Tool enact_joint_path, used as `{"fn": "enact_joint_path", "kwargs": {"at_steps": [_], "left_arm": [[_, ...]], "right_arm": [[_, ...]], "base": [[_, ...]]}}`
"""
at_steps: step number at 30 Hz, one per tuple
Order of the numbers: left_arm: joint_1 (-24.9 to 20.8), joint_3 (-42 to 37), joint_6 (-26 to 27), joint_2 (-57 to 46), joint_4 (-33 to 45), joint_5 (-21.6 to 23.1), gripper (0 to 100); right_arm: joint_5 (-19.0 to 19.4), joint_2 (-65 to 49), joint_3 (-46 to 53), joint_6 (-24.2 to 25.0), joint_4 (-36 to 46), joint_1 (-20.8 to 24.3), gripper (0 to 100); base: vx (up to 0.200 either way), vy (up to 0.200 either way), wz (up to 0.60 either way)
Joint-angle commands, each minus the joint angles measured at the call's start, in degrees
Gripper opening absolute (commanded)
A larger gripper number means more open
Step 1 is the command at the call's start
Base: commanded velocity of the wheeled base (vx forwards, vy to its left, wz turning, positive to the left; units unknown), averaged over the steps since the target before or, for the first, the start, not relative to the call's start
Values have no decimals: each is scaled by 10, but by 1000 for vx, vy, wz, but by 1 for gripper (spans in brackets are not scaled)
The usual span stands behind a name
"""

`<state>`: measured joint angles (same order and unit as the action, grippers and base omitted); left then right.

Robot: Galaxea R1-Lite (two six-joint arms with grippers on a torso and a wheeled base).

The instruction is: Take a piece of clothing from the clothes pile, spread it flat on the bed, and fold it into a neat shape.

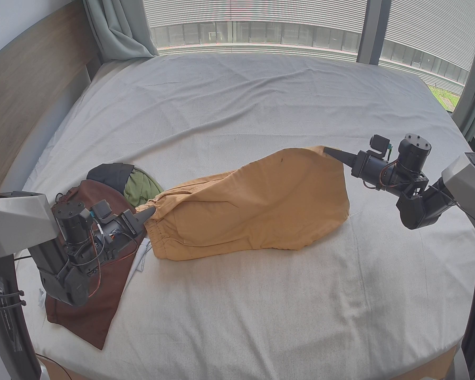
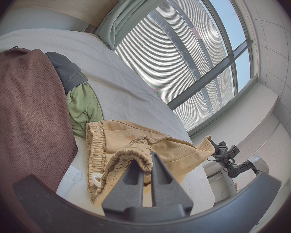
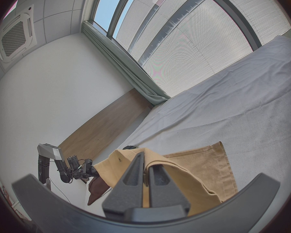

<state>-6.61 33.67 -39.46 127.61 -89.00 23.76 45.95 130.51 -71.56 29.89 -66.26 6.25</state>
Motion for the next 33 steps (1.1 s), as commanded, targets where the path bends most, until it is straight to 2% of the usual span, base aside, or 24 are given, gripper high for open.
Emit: {"fn": "enact_joint_path", "kwargs": {"at_steps": [1,5,18,31,32,33], "left_arm": [[0,19,0,22,1,-6,0],[0,38,-1,37,1,-24,0],[4,68,2,62,0,-25,0],[4,87,2,73,0,-35,0],[4,89,2,73,0,-36,100],[5,92,1,73,0,-36,100]], "right_arm": [[-1,38,-48,1,3,0,0],[-1,58,-86,1,18,0,0],[-11,114,-191,2,69,-8,0],[-15,133,-217,1,72,-6,0],[-14,135,-218,1,73,-6,0],[-14,135,-220,1,73,-5,100]], "base": [[0,0,0],[0,0,0],[0,0,0],[0,0,0],[0,0,0],[0,0,0]]}}
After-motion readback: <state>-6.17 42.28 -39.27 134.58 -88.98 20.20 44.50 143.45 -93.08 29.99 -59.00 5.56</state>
